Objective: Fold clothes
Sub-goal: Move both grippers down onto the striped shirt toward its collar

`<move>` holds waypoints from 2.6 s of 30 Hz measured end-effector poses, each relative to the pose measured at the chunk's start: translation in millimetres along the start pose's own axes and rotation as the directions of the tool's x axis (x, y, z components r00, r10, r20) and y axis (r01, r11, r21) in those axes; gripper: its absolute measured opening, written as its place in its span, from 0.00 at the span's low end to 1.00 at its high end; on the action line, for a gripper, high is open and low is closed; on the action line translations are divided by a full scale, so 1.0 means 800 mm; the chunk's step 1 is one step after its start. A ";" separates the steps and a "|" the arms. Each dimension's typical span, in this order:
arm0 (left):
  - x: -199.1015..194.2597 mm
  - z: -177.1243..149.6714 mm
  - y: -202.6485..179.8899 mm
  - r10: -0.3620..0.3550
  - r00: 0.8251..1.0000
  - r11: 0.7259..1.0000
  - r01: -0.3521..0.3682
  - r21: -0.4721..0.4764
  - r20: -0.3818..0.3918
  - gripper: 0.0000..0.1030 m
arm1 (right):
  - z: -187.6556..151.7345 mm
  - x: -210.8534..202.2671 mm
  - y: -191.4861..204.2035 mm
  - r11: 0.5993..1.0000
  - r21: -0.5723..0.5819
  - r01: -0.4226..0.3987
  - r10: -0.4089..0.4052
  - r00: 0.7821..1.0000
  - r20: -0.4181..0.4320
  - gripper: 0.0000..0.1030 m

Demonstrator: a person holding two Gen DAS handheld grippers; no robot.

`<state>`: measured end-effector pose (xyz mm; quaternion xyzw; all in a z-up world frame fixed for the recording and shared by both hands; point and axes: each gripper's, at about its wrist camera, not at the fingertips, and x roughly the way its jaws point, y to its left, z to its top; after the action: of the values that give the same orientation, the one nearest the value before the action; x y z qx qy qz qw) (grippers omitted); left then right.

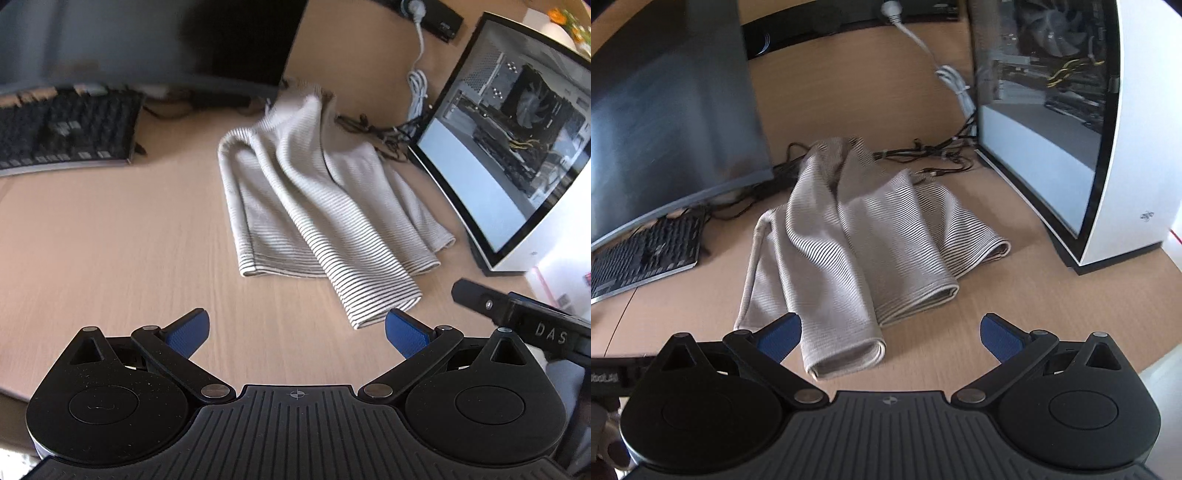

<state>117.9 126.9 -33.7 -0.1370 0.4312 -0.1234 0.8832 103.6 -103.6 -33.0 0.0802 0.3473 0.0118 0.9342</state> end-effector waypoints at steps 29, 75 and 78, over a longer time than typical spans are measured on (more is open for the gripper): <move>0.153 0.108 0.011 0.029 0.999 0.972 -0.036 -0.234 -0.036 1.00 | 0.130 0.225 -0.068 0.973 -0.039 -0.229 0.218 0.959 -0.181 1.00; 0.134 0.076 0.017 -0.289 0.953 0.957 0.286 -0.043 -0.087 0.64 | 0.008 0.130 -0.109 0.931 0.085 -0.356 0.365 0.886 -0.287 1.00; 0.136 0.072 0.019 -0.350 0.936 0.934 0.346 -0.085 -0.041 0.57 | 0.009 0.131 -0.117 0.922 0.139 -0.361 0.386 0.883 -0.267 1.00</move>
<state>229.8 112.4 -84.1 -0.2411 0.4290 -0.2651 0.8292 184.8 -188.6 -110.3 0.1826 0.4584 0.1881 0.8492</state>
